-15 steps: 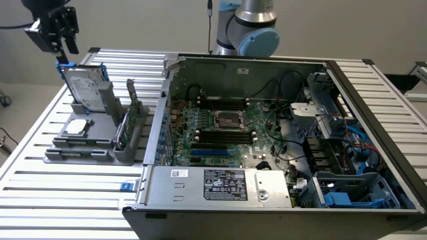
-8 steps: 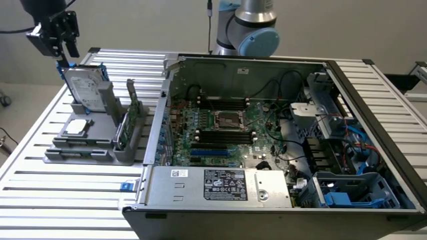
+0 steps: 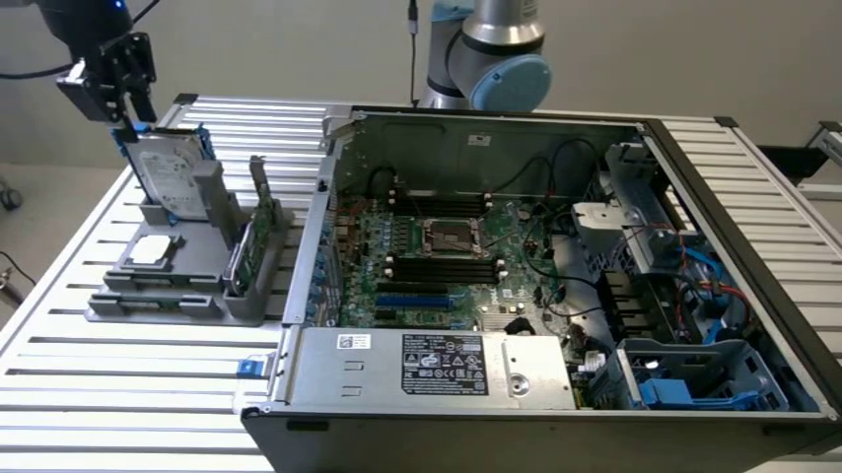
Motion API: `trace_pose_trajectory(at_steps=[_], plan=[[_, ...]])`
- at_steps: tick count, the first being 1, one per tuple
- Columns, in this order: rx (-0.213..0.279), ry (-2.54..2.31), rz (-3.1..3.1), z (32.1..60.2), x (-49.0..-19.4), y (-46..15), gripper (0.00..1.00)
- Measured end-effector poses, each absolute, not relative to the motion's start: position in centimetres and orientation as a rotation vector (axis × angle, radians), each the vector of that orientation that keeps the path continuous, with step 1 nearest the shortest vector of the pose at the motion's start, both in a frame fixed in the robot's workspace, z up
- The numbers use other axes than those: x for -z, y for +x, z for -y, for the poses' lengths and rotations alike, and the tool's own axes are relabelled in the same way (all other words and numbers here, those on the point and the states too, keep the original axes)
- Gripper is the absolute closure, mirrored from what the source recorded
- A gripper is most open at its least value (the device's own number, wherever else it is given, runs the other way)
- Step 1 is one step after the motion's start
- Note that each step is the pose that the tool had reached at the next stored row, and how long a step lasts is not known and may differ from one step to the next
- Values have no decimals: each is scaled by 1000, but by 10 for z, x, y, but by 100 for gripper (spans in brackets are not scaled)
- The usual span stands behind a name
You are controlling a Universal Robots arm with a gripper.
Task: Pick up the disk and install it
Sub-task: 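Pick up the disk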
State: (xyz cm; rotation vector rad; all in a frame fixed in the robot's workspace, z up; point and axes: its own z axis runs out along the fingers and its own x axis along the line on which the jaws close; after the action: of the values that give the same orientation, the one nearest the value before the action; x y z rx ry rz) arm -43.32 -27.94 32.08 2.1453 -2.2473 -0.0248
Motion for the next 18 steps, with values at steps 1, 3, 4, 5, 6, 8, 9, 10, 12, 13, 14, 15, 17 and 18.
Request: trace_pose_trajectory(at_steps=[1, 3, 4, 5, 6, 8, 9, 10, 12, 13, 14, 15, 17, 18], plan=[[25, 2152, 2240, 279, -319, -433, 46], [24, 2168, 2226, 279, -316, -434, 46], [24, 2176, 2217, 279, -315, -434, 46], [24, 2184, 2209, 279, -313, -435, 46], [24, 2191, 2202, 279, -312, -435, 46], [23, 2204, 2189, 279, -309, -436, 46], [22, 2209, 2184, 279, -308, -437, 46], [21, 2214, 2180, 279, -307, -438, 46], [15, 2223, 2177, 279, -304, -440, 46], [11, 2226, 2178, 279, -303, -441, 46], [6, 2229, 2179, 279, -302, -442, 46], [0, 2232, 2182, 279, -301, -442, 46], [-13, 2237, 2188, 279, -299, -443, 46], [-18, 2240, 2190, 279, -298, -444, 46]])
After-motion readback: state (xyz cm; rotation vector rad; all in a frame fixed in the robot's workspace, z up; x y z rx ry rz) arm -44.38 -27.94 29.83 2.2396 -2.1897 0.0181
